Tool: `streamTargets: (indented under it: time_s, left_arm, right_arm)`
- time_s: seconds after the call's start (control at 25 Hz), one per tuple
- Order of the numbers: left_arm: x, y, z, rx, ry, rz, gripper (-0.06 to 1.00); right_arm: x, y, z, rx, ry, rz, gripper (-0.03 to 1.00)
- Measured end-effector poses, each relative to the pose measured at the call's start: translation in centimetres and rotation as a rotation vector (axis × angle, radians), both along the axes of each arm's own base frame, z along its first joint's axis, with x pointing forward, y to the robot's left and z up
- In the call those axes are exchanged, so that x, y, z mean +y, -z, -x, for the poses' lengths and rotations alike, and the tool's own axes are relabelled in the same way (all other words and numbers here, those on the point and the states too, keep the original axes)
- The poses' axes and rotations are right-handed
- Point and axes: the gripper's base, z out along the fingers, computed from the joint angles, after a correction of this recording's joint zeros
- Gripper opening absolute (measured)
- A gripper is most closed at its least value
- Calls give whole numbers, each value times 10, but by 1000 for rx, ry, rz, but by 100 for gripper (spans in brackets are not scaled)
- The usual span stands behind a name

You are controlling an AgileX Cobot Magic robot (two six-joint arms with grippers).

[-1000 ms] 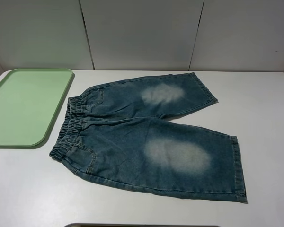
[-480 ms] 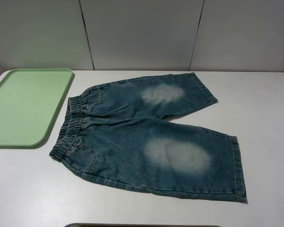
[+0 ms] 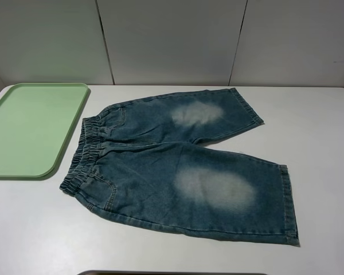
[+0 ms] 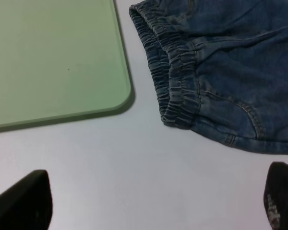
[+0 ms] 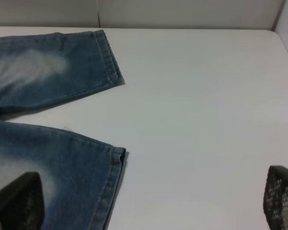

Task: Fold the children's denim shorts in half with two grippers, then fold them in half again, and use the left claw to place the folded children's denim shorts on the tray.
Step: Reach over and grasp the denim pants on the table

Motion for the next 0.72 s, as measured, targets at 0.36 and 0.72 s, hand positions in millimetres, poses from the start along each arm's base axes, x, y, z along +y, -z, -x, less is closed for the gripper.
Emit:
streamTargets:
  time_s: [0.36, 0.72]
  left_arm:
    - [0, -5, 1, -24, 2, 8, 87]
    - [-20, -24, -18, -75, 287, -80, 87]
  right_arm:
    - [1, -2, 1, -6, -11, -6, 69]
    - [15, -33, -22, 43, -205, 113, 69]
